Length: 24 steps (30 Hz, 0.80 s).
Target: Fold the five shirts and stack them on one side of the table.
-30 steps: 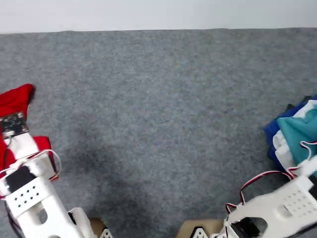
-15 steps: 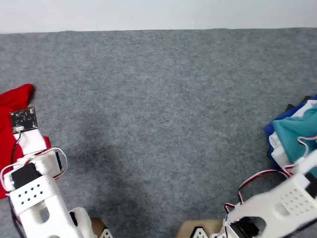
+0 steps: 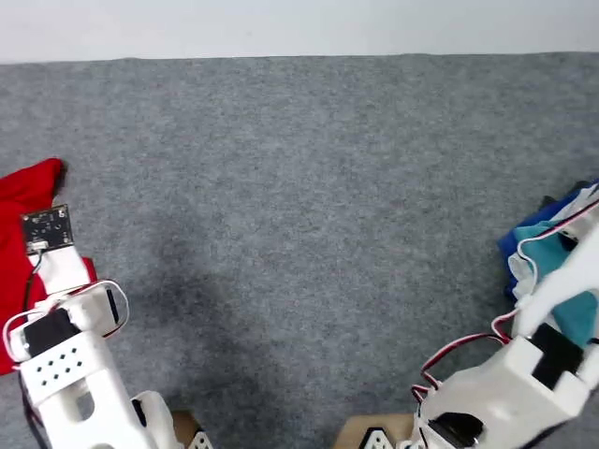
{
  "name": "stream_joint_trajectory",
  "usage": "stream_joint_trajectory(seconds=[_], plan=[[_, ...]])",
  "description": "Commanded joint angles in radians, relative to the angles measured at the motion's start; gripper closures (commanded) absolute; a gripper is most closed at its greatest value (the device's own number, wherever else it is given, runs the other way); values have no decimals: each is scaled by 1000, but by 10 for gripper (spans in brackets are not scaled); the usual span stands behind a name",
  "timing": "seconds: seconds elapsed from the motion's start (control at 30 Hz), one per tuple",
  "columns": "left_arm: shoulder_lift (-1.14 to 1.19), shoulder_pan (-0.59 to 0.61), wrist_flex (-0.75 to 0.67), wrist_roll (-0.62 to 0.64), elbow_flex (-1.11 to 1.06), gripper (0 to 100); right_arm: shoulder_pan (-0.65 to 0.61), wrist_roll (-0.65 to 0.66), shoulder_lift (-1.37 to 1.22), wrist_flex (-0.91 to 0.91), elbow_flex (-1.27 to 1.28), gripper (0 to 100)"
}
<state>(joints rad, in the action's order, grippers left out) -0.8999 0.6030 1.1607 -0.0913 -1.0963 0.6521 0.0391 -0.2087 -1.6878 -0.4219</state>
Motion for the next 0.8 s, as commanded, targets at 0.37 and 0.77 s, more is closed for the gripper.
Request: stream_joint_trajectory(seconds=[0.37,0.77], plan=[[-20,-2,-18,-9,8,998,-70,-26,-280,127,-55,989],[-20,-3,-18,-9,8,998,-188,-20,-325,150,-61,989]])
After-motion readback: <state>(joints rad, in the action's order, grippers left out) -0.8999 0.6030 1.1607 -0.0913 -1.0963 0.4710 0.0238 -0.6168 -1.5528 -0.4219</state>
